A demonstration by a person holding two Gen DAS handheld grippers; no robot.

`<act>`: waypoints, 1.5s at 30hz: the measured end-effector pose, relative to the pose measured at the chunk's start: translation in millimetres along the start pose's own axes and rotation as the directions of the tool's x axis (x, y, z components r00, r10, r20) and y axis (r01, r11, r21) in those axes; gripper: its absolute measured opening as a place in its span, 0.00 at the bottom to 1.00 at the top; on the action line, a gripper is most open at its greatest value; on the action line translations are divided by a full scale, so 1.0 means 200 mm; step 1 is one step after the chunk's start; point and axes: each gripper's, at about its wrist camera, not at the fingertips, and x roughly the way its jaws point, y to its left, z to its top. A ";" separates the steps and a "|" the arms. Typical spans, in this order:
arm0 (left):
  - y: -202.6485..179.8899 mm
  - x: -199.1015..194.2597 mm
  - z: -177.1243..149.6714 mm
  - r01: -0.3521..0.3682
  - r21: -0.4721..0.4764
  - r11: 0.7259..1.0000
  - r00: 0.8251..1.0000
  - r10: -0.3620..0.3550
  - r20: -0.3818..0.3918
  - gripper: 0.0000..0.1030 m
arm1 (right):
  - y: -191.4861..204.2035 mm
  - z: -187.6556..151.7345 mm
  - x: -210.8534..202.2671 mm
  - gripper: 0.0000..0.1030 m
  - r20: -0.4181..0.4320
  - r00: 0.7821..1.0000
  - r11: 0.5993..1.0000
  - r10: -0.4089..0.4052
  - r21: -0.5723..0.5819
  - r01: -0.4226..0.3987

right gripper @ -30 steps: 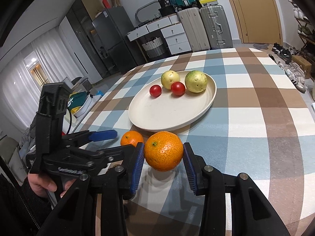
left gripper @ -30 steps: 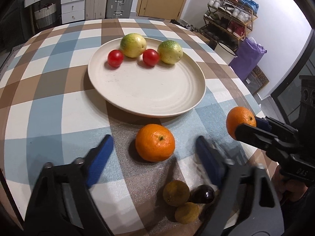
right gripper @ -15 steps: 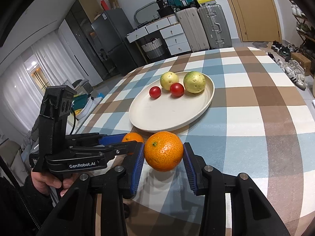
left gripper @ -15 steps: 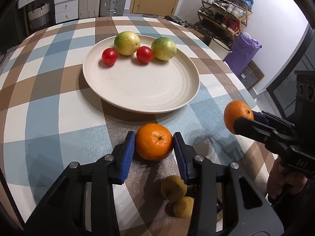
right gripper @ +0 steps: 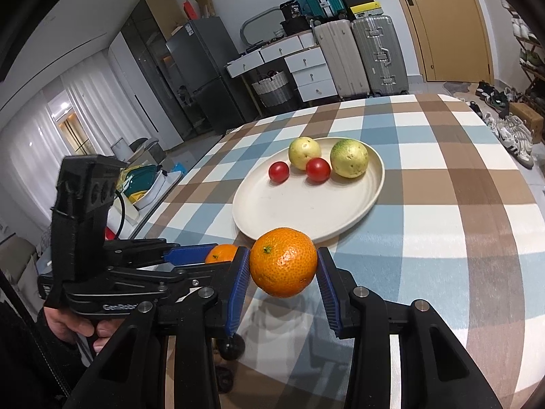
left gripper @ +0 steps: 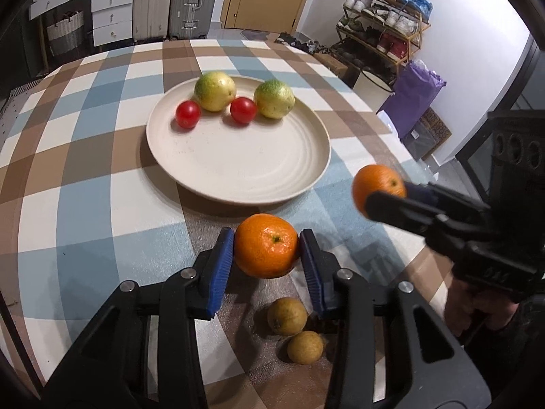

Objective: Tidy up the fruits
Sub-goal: 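Grasp the other orange with the left gripper while the right gripper lifts its orange, then lower both oranges onto the cream plate and open both grippers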

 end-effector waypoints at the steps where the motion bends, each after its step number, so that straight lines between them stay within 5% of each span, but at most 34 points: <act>1: 0.00 -0.01 0.01 0.001 -0.003 1.000 1.000 -0.001 0.006 0.35 | 0.00 0.01 0.01 0.38 -0.002 1.000 1.000 0.002 -0.001 -0.002; 32: 0.24 0.23 0.51 0.053 -0.119 0.991 0.999 -0.052 0.014 0.36 | -0.15 0.35 0.36 0.39 -0.066 0.998 1.000 0.004 0.023 -0.002; 45: 0.27 0.35 0.59 0.051 -0.125 0.991 0.999 -0.052 -0.001 0.36 | -0.18 0.42 0.45 0.39 -0.073 0.997 1.000 -0.002 -0.003 0.002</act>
